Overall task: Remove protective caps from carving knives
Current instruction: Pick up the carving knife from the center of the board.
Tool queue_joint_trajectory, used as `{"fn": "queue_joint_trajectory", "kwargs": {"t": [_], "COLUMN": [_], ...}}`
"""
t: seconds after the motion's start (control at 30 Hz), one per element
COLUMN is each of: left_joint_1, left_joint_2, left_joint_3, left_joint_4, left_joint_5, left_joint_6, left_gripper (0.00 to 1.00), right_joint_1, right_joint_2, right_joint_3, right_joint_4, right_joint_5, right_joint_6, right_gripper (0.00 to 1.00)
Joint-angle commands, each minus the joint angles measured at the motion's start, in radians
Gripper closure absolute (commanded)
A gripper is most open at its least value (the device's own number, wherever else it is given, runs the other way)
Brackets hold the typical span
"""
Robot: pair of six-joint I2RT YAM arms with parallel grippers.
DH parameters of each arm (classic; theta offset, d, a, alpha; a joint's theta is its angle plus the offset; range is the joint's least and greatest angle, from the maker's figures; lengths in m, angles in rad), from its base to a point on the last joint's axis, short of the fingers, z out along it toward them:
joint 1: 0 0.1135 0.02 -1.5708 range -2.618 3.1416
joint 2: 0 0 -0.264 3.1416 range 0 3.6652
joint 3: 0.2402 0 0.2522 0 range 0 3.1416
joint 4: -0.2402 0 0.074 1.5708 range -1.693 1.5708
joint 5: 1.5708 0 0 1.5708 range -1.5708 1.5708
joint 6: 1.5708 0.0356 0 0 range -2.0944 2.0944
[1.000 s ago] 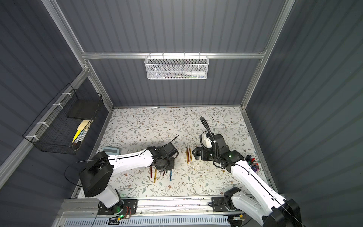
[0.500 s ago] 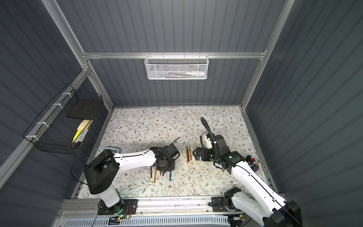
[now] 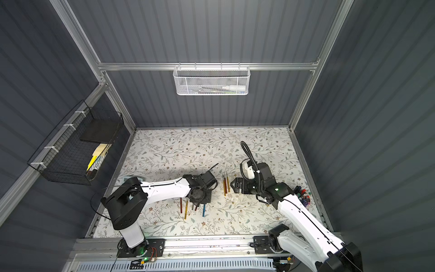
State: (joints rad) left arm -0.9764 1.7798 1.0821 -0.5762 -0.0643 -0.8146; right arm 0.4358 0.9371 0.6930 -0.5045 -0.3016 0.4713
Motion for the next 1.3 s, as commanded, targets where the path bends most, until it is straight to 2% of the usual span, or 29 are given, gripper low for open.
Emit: {"fn": "queue_joint_trajectory", "kwargs": {"t": [0.0,0.17,0.33,0.67,0.83,1.03,1.27], "left_joint_1": [-0.007,-0.006,-0.007,-0.004,-0.003,0.036,0.112], "left_joint_2": [0.035,0.026,0.021,-0.044,-0.082,-0.108,-0.181], "left_joint_3": [-0.008,-0.019,-0.023,-0.024,-0.021,-0.016,-0.072], "left_joint_4": [-0.046,-0.019,-0.005,0.044,0.093,0.205,0.37], "left_joint_5": [-0.019,0.0,0.011,0.004,0.019,0.141,0.339], "left_joint_6": [0.021,0.022,0.026,0.069,0.103,0.145,0.208], "left_gripper": [0.88,0.93,0.94,0.99,0.99,0.99,0.98], "right_joint_1": [0.004,0.004,0.004,0.004,0.004,0.004,0.004], "right_joint_2": [-0.014,-0.025,-0.034,-0.023,-0.043,-0.072,-0.095], "right_joint_3": [-0.007,-0.01,-0.018,-0.042,-0.048,-0.04,-0.024], "right_joint_4": [0.005,0.005,0.013,0.079,0.084,0.115,0.113], "right_joint_5": [-0.131,-0.211,-0.235,-0.19,-0.063,-0.047,0.016], "right_joint_6": [0.007,0.016,0.028,0.074,0.148,0.217,0.244], "right_gripper": [0.01,0.01,0.01,0.01,0.05,0.1,0.14]}}
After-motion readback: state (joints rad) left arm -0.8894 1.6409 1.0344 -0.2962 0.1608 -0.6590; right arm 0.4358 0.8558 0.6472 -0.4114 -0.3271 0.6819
